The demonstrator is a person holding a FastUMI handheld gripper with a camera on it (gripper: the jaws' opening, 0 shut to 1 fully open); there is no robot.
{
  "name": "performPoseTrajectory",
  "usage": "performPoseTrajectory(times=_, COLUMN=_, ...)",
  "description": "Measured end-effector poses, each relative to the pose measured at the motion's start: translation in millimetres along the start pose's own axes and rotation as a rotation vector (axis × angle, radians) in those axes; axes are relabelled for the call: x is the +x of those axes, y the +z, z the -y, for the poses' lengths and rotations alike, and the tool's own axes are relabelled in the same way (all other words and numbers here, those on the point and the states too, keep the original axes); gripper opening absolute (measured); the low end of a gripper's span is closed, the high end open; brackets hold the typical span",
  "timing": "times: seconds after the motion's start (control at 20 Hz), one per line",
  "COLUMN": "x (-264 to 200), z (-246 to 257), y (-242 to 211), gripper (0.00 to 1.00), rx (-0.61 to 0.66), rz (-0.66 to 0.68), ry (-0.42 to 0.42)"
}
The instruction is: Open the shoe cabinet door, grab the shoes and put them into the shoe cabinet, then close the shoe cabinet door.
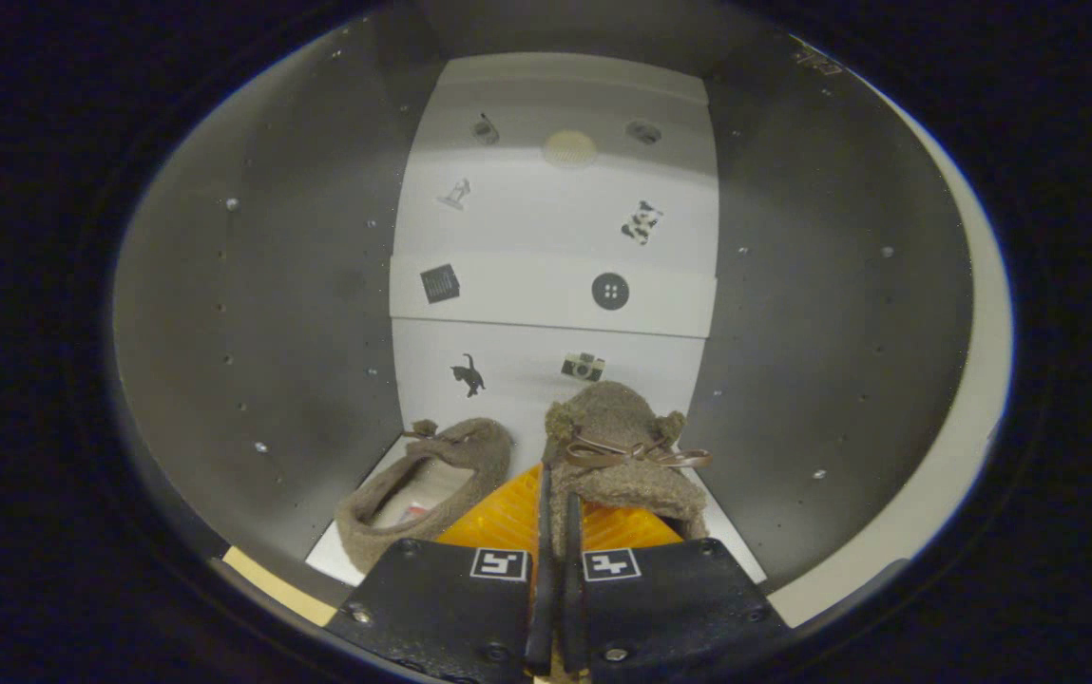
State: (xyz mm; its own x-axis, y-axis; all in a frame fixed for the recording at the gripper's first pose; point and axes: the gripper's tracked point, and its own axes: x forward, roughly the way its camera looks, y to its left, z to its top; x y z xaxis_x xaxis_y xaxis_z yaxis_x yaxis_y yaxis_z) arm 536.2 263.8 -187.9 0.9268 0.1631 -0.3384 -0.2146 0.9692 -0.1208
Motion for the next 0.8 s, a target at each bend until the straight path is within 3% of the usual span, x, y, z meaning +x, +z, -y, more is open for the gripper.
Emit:
performPoseTrajectory(times=0.45, x=54, z=10, y=-22, gripper=0.13, rx=0.023, rz=0.009, ry=-0.015)
performPoseTrajectory(times=0.6, x=51, z=8, y=-20, gripper=0.28, rx=0.038, rz=0.016, ry=0.0)
performPoseTrajectory(times=0.8, x=48, z=0, y=-23, gripper=0.61, rx=0.054, rz=-0.003, ry=0.057)
